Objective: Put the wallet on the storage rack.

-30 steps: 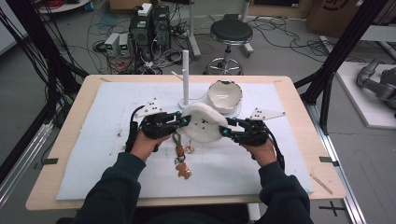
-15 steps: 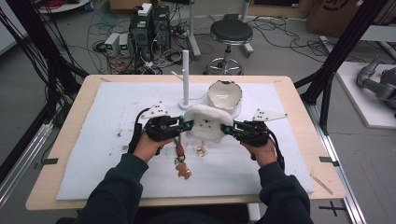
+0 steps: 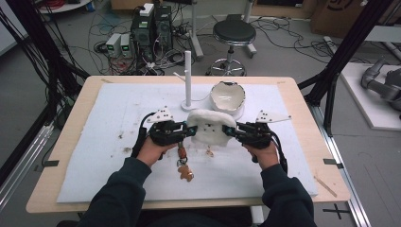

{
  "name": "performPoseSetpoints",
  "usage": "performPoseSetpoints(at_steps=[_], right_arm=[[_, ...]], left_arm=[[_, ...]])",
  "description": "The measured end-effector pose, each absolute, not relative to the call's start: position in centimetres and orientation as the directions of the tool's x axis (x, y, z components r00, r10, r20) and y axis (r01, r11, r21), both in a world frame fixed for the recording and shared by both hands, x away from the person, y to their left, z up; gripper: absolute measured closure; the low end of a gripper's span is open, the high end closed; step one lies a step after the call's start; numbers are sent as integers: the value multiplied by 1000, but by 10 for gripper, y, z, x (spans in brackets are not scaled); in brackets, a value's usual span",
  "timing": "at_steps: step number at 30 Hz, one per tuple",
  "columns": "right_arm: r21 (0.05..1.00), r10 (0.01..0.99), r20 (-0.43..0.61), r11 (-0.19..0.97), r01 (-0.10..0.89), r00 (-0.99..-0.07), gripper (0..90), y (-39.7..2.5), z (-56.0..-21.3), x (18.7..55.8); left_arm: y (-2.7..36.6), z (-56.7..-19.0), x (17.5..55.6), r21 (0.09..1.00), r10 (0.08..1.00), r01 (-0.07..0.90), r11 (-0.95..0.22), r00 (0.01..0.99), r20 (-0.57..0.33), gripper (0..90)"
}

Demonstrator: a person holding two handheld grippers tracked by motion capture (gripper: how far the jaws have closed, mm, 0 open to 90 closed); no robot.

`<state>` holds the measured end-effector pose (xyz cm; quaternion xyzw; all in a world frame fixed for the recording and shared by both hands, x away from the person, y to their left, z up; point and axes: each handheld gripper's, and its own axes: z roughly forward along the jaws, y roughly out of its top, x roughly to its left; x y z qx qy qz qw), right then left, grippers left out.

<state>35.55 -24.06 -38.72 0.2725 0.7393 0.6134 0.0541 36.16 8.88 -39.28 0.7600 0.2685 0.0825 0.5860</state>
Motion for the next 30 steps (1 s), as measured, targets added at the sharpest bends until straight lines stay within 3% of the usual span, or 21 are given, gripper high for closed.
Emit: performPoseSetpoints(at_steps=[14, 17, 21, 23, 24, 26, 30], right_arm=[[933, 455, 292, 59, 356, -841, 668, -240, -390, 358], [928, 464, 313, 34, 370, -828, 566, -242, -391, 360], [918, 463, 351, 1, 396, -814, 560, -246, -395, 362], [914, 455, 365, -8, 406, -812, 574, -246, -396, 362], [912, 447, 372, -13, 410, -814, 656, -247, -395, 362], [925, 452, 338, 6, 381, -826, 714, -246, -393, 360], [937, 467, 300, 22, 350, -832, 739, -246, -390, 358]], left_arm=[[95, -387, 361, 952, 497, 304, -25, 831, -252, 789], [94, -387, 361, 950, 464, 312, 10, 840, -281, 789], [93, -387, 360, 947, 434, 318, 44, 848, -305, 789], [93, -390, 360, 942, 423, 329, 62, 846, -323, 789], [92, -392, 360, 942, 433, 332, 54, 842, -321, 789], [92, -393, 360, 944, 449, 327, 33, 839, -307, 785], [87, -393, 358, 950, 522, 299, -93, 827, -209, 710]])
